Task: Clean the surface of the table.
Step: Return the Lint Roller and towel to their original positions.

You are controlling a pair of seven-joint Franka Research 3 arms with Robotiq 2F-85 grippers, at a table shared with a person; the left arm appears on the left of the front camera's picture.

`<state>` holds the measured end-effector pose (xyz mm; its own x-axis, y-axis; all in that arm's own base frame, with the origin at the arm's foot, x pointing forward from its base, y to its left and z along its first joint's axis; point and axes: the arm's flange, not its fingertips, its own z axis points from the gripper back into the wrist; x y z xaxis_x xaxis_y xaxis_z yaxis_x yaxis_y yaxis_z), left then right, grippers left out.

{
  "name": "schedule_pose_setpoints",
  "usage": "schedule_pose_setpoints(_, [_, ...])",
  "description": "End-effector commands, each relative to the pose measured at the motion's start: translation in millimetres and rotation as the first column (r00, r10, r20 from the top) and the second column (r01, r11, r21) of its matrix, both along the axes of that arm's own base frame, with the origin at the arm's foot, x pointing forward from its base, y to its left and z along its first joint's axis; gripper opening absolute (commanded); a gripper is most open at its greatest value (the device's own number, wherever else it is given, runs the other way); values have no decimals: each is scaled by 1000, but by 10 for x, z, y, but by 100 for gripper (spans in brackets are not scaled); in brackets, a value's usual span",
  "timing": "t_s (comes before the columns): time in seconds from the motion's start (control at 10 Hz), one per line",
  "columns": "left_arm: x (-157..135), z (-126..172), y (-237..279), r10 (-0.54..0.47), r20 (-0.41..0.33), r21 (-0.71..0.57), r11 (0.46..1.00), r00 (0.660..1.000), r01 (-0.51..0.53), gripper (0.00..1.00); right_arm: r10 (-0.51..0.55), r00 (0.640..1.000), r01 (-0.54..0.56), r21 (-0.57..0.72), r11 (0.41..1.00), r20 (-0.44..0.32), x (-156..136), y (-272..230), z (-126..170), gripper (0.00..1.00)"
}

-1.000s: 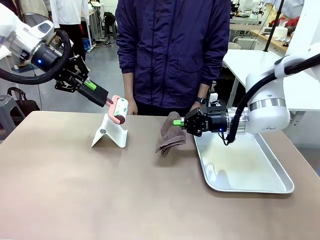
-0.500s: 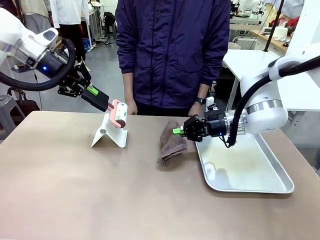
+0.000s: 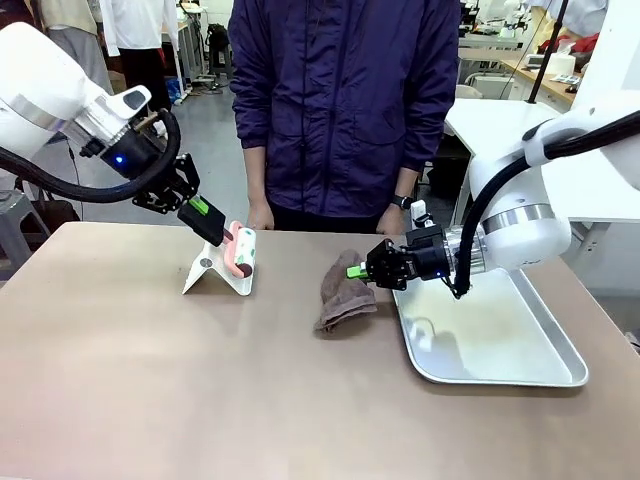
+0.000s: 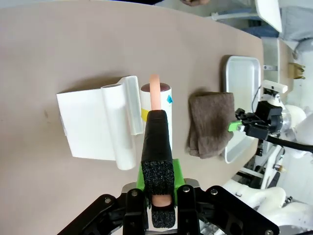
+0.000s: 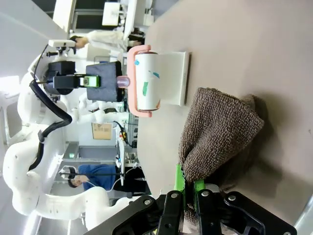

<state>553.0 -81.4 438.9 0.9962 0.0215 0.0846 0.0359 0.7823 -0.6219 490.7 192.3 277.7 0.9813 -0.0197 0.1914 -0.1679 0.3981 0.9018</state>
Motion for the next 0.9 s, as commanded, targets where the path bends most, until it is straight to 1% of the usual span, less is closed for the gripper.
schedule_pose_setpoints(0.0, [36, -26, -62, 22, -33, 46, 999, 999, -21, 22, -2, 1000, 2, -17, 1000, -16, 83, 75, 15, 7])
schedule_pose_setpoints(0.4, [144, -159, -110, -9, -94, 93, 996, 996, 17, 22, -12, 1000, 12, -15, 1000, -24, 114, 94, -28, 7])
schedule_pose_setpoints(0.8, [149, -213, -141, -12, -96, 96, 995, 995, 22, 22, -18, 1000, 18, -7, 1000, -24, 125, 94, -43, 7])
